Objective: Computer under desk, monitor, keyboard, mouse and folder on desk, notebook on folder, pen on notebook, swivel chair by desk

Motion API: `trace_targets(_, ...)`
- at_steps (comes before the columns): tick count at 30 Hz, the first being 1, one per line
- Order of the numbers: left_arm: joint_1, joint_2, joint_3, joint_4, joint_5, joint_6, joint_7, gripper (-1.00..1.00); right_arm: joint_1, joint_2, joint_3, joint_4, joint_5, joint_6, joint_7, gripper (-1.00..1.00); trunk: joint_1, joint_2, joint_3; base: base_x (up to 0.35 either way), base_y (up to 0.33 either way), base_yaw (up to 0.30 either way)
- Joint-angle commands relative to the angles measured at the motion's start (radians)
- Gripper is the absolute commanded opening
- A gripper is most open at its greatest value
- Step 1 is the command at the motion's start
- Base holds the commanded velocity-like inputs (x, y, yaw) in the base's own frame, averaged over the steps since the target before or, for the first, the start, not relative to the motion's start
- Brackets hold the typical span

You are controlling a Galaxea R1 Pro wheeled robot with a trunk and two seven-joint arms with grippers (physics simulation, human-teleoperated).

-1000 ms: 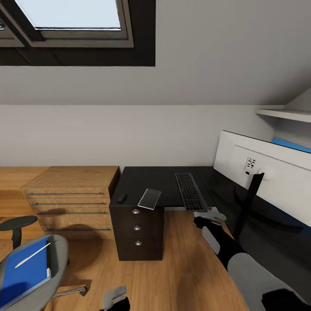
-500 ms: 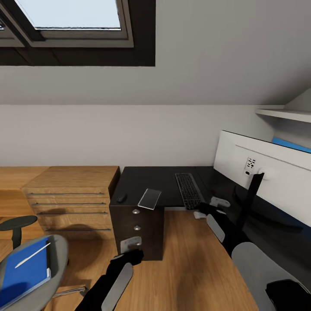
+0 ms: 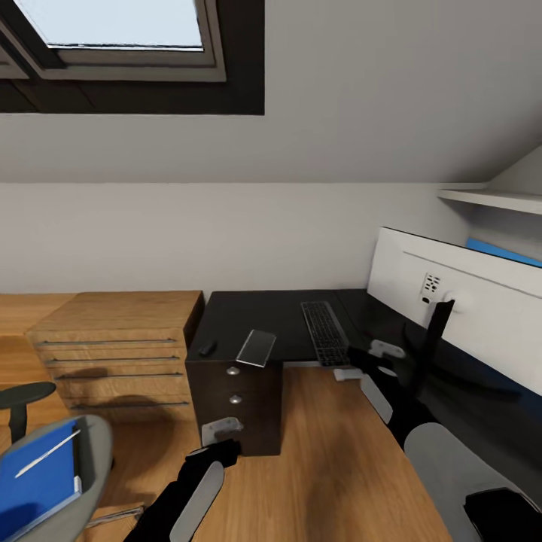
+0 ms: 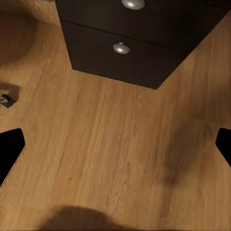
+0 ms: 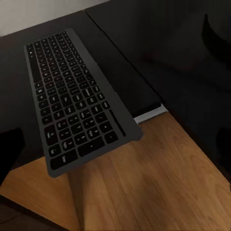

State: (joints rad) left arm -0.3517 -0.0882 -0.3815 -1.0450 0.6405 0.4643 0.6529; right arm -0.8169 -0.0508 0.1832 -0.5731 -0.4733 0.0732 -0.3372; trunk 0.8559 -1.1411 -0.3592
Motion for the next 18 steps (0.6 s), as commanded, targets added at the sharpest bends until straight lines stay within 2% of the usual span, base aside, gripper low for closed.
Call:
trace_targets(1, -0.001, 0.001, -0.002, -0.001, 0.008, 0.001, 0.008, 1.00, -0.001, -0.002, 0.008, -0.002, -0.005, 0.005, -0.009, 1.00, 0.000, -0.001, -0.001, 0.168, 0.218, -0.002)
trace_targets(6, -0.001, 0.001, -0.003, -0.001, 0.008, 0.001, 0.008, 1.00, -0.001, -0.003, 0.008, -0.002, -0.005, 0.004, -0.009, 1.00, 0.000, -0.001, -0.001, 0.206, 0.258, -0.034)
trace_targets(14, -0.001, 0.001, -0.003, -0.001, 0.008, 0.002, 0.008, 1.00, -0.001, -0.003, 0.007, -0.002, -0.005, 0.004, -0.007, 1.00, 0.000, -0.001, -0.001, 0.120, 0.292, -0.207)
trace_targets(18, -0.001, 0.000, -0.004, -0.001, 0.008, 0.003, 0.008, 1.00, -0.001, -0.009, 0.008, -0.002, -0.005, 0.003, -0.007, 1.00, 0.000, -0.001, -0.001, 0.025, 0.165, -0.118)
